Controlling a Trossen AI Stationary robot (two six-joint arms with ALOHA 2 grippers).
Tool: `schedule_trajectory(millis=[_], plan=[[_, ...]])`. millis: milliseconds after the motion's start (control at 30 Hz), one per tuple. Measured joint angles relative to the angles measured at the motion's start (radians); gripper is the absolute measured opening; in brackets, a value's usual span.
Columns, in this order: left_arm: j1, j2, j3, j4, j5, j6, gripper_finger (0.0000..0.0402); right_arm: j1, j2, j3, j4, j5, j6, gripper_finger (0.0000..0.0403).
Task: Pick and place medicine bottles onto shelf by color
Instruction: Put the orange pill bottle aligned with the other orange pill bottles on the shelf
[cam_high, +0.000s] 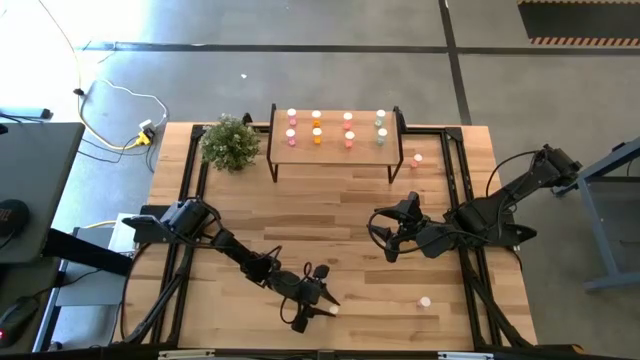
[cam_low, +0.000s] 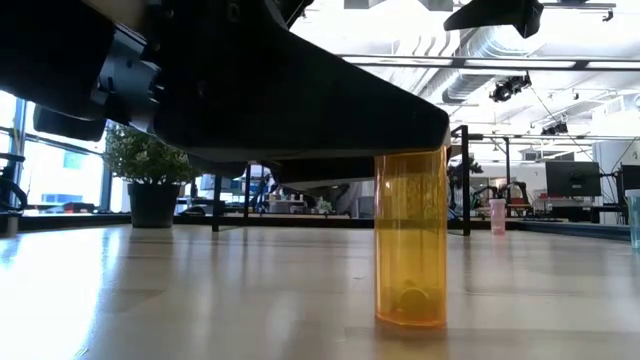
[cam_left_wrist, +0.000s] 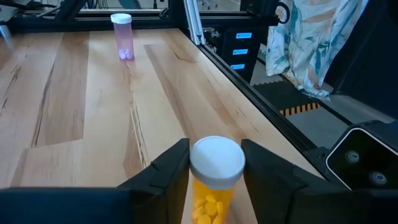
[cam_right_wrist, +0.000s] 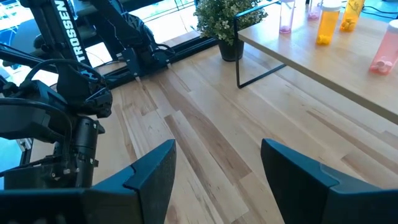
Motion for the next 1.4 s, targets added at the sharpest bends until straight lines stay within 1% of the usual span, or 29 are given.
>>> schedule_trajectory(millis=[167, 433, 767, 967, 1067, 1233, 1400], plan=[[0.000, 0.000, 0.000, 0.008, 0.000, -0.022, 0.0121, 0.000, 0.000, 0.000, 0.000, -0.001, 0.000, 0.0226], [0.001, -0.010, -0.001, 0.019, 0.000, -0.027, 0.0123, 0.000, 0.000, 0.000, 0.000, -0.001, 0.000, 0.0226], [0.056, -0.114, -0.001, 0.002, 0.000, -0.017, 0.0123, 0.000, 0.000, 0.000, 0.013, -0.009, 0.001, 0.0226], [0.125, -0.222, -0.001, -0.101, 0.000, 0.032, 0.0123, 0.000, 0.000, 0.000, 0.039, -0.009, 0.000, 0.0226], [0.161, -0.290, -0.001, -0.186, 0.000, 0.068, 0.0123, 0.000, 0.000, 0.000, 0.053, -0.001, -0.012, 0.0226], [0.233, -0.403, -0.001, -0.315, 0.000, 0.123, 0.0123, -0.001, -0.012, 0.000, 0.107, 0.065, -0.079, 0.0226], [0.312, -0.515, -0.001, -0.448, 0.000, 0.166, 0.0123, -0.020, -0.069, 0.000, 0.142, 0.105, -0.173, 0.0226]])
